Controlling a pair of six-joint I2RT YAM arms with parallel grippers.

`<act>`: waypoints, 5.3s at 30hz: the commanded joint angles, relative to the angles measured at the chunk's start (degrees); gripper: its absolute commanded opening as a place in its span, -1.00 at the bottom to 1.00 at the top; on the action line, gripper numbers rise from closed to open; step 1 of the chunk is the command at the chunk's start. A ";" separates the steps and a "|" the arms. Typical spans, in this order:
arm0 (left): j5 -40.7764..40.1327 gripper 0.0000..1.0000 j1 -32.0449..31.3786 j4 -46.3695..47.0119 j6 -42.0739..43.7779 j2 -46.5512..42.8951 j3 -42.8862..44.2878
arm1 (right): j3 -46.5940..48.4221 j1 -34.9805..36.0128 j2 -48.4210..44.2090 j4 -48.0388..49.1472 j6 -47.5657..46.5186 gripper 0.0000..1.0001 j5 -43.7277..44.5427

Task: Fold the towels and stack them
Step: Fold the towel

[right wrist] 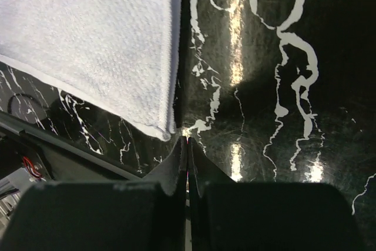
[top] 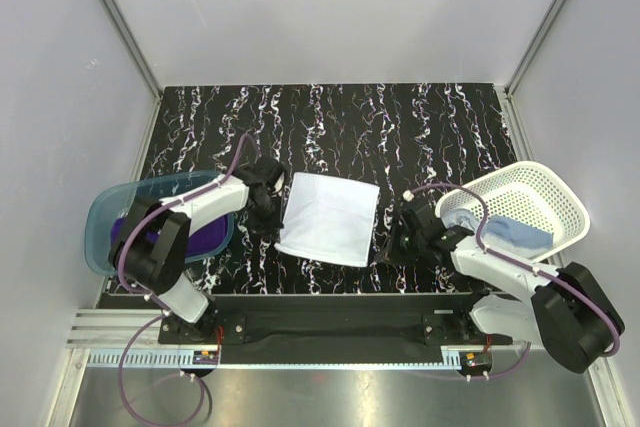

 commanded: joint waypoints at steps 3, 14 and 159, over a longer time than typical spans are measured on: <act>-2.60 -1.00 0.57 2.62 0.54 0.58 0.08 | -1.61 0.68 1.54 6.98 1.59 -1.00 -1.85; -3.65 -0.47 0.48 0.52 0.98 -1.51 0.70 | 2.95 1.30 -1.35 -0.11 1.85 -0.97 2.63; 10.14 -0.26 9.27 -7.13 40.35 39.08 52.73 | 86.11 -24.10 72.21 -42.32 -68.81 -0.33 -29.98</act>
